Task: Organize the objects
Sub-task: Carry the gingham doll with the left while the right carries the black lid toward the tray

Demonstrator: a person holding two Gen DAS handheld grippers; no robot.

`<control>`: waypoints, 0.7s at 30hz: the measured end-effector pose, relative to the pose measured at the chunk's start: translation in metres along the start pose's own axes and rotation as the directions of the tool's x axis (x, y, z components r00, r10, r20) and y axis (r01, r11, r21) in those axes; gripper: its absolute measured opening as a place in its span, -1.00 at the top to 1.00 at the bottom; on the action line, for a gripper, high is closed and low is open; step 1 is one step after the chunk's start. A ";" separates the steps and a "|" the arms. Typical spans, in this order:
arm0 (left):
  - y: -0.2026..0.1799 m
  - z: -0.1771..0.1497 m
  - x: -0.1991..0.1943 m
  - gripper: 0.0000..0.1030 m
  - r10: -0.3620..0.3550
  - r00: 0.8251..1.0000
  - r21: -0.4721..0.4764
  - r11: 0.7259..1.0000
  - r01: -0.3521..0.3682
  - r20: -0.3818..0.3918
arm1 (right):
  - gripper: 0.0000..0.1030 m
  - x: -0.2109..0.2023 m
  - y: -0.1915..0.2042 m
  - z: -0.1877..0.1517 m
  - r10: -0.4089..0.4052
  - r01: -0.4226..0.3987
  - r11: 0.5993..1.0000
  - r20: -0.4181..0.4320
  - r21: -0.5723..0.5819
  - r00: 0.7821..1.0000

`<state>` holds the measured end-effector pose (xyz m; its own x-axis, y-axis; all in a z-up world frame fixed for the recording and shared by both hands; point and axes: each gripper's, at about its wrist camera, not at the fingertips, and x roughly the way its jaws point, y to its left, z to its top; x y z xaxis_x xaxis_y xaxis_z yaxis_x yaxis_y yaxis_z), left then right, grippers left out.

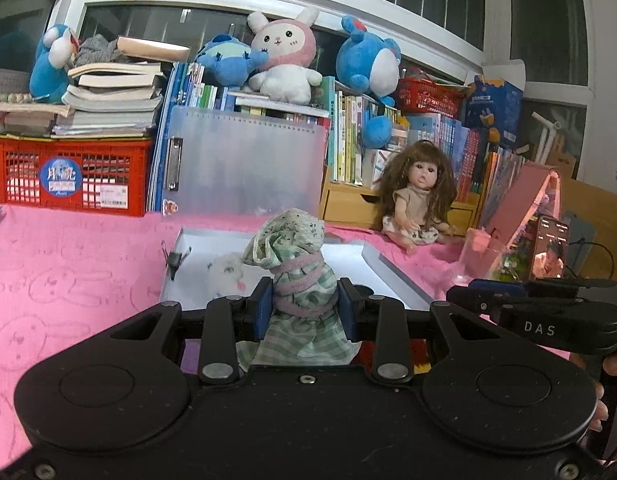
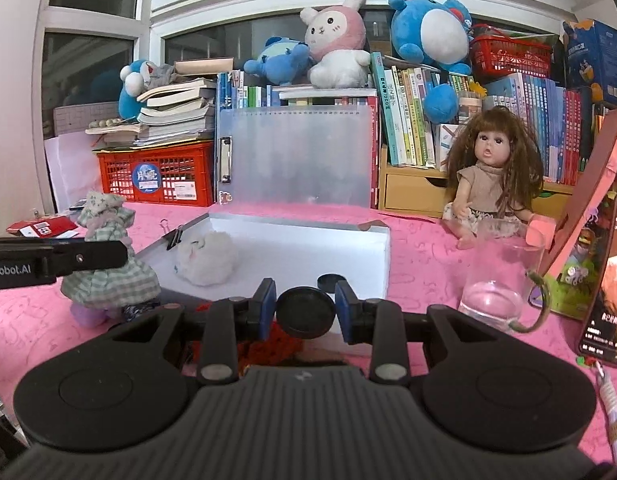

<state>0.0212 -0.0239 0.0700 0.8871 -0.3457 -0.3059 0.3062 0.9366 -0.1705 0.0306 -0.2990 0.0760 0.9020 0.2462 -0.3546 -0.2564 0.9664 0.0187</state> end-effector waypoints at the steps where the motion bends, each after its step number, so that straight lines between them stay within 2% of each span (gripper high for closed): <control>1: 0.001 0.002 0.003 0.37 0.001 1.000 0.003 1.000 -0.001 0.001 | 0.27 0.003 -0.001 0.001 -0.004 0.004 1.000 -0.002 -0.002 1.000; 11: 0.007 0.017 0.038 0.37 0.019 1.000 0.013 1.000 -0.018 -0.009 | 0.27 0.029 -0.011 0.010 -0.031 0.031 1.000 -0.030 0.002 0.999; 21: 0.027 0.023 0.082 0.37 0.062 0.995 -0.007 0.998 -0.063 -0.080 | 0.27 0.066 -0.026 0.019 -0.017 0.022 0.998 -0.100 0.053 0.995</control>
<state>0.1101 -0.0251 0.0621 0.8738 -0.2904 -0.3900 0.2475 0.9560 -0.1573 0.1038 -0.3068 0.0698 0.8670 0.2216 -0.4464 -0.2177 0.9741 0.0607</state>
